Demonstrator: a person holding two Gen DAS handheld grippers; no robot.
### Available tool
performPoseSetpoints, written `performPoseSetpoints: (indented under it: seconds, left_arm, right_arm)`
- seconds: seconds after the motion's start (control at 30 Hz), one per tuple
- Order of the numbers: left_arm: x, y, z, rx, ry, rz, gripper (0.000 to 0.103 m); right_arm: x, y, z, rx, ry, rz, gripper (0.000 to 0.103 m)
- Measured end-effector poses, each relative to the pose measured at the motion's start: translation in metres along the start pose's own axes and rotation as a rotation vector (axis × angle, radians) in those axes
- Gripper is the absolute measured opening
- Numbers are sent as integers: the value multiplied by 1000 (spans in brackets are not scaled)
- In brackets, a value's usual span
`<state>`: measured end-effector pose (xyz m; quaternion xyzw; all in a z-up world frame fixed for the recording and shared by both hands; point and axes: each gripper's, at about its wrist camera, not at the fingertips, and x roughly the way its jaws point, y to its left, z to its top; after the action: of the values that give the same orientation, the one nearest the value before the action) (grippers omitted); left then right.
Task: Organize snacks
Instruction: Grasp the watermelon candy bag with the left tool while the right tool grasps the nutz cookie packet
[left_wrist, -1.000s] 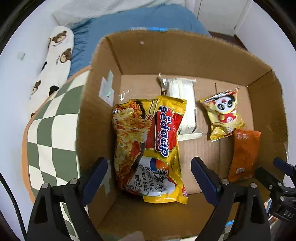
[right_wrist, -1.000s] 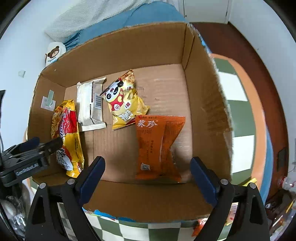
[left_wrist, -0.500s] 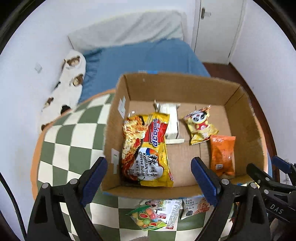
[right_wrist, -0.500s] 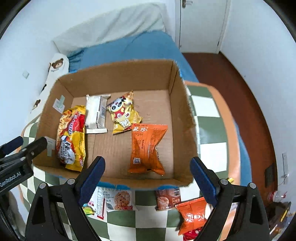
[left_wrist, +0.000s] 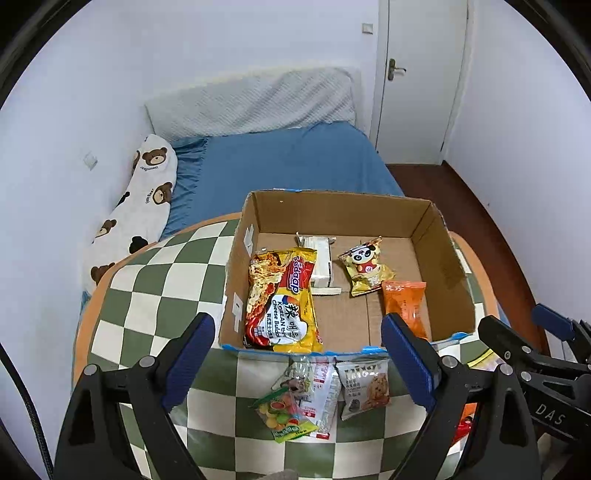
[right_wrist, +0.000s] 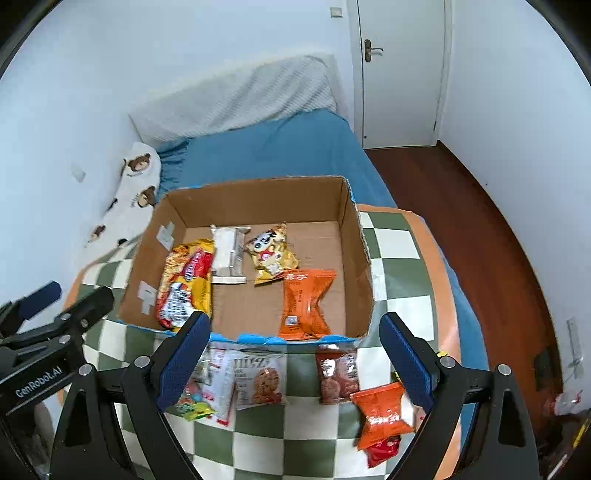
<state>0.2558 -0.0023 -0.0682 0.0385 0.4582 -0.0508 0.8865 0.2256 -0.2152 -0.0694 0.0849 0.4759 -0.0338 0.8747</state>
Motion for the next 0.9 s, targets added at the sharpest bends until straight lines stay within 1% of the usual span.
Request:
performPoseSetpoints:
  seconds: [0.13,0.23,0.37,0.43,0.5,0.53,0.67,0.73,0.8,0.87,0.9]
  left_arm:
    - [-6,1,-11,-27,5,18,92]
    - [3,6,-24,-62,48,39,92]
    - [29,15,-44,-112,137,80,92]
    - [47,21,-59,-131,196,109,92]
    - [70,27,-73,-139,265,127,92]
    - [84,31,-82,-146,315,129,92]
    - [134,44,-111,-215,480,100,92]
    - [157,50,-123,-265,553,65,92]
    - [178,53,-132,-301,603,47,92]
    - [197,56,-139,-339,634,20,92]
    - [201,57,-141,-351,637,17,82]
  right_arm:
    - [-5,-4,-11,14,8,29,95]
    - [4,-8,-21,29,39,55,95]
    - [35,-12,-40,43,125,102,95]
    - [54,-12,-49,45,172,123,95]
    - [78,-11,-60,39,223,142,95]
    - [89,-10,-65,34,244,145,95]
    - [136,-4,-83,25,326,167,95]
    - [153,-2,-90,27,358,168,95]
    - [169,2,-97,26,380,175,95]
    - [183,7,-103,20,397,172,95]
    - [188,10,-105,16,403,166,95]
